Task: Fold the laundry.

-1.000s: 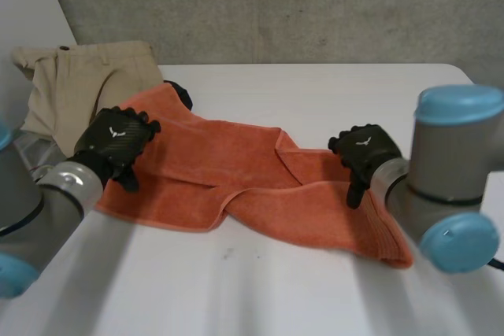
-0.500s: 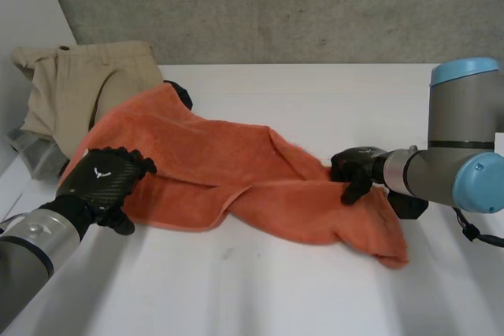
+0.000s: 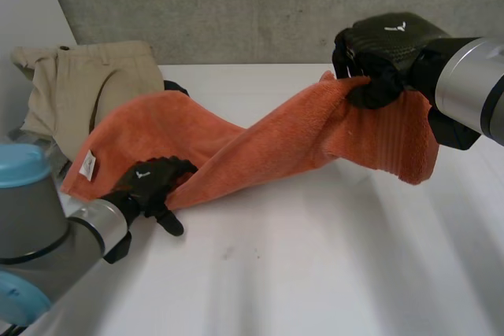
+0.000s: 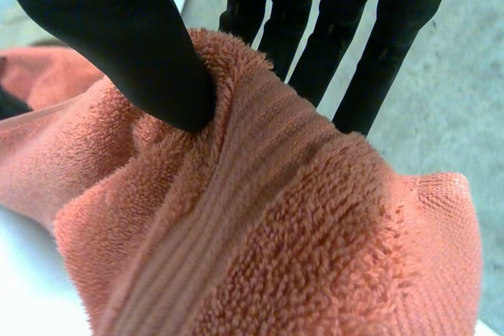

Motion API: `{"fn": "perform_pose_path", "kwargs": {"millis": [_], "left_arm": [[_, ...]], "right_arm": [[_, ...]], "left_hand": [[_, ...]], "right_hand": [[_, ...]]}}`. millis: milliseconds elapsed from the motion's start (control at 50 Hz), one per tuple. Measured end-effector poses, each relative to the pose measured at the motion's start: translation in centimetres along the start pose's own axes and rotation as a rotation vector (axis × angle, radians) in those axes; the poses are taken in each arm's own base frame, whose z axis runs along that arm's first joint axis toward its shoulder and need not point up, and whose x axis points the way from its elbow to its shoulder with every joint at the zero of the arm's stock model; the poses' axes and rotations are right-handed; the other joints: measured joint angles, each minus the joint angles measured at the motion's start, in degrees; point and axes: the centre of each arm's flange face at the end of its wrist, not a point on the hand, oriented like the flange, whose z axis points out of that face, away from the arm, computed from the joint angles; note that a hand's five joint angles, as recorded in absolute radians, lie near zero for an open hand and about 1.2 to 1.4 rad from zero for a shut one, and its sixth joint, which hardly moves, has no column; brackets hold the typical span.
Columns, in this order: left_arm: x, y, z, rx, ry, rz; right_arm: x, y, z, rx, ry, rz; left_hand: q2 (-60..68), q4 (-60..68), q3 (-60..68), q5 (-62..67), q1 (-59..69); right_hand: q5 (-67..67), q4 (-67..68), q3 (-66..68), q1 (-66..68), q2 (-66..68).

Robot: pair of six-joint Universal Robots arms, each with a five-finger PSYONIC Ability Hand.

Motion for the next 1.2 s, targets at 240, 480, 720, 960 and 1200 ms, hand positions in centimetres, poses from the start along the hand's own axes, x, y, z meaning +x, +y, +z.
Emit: {"fn": "perform_pose_path", "kwargs": {"millis": [240, 480, 720, 960, 1200], "left_arm": [[1.5, 1.0, 2.6, -0.016, -0.054, 0.053], [0.1, -7.6, -3.0, 0.25, -0.18, 0.086], [2.6, -12.1, -7.4, 0.318, -0.023, 0.183], [1.3, -11.5, 3.8, 0.224, -0.036, 0.47], [5.6, -24.4, 5.6, 0.72, -0.159, 0.58]], "right_arm": [[-0.7, -3.2, -2.8, 0.112, 0.07, -0.003], [5.1, -0.5, -2.2, -0.055, 0.261, -0.205], [6.3, 2.6, -2.3, -0.241, 0.271, -0.387], [9.3, 6.4, 5.3, -0.238, 0.384, -0.397], [15.5, -3.4, 8.7, 0.358, 0.793, -0.353]], "left_hand": [[47.98, 47.88, 46.95, 47.11, 46.51], [50.64, 51.03, 49.94, 47.8, 46.51], [45.34, 45.64, 45.25, 45.97, 45.02], [37.51, 37.67, 37.54, 38.49, 36.26], [36.89, 37.08, 36.93, 37.84, 36.21]], "right_hand": [[0.0, 0.05, 0.89, 0.04, 0.0], [0.0, 0.05, 0.89, 1.19, 0.0], [0.99, 0.05, 0.89, 1.19, 0.0], [0.99, 0.05, 1.26, 1.19, 0.15], [1.32, 0.05, 1.26, 1.19, 0.18]]}}
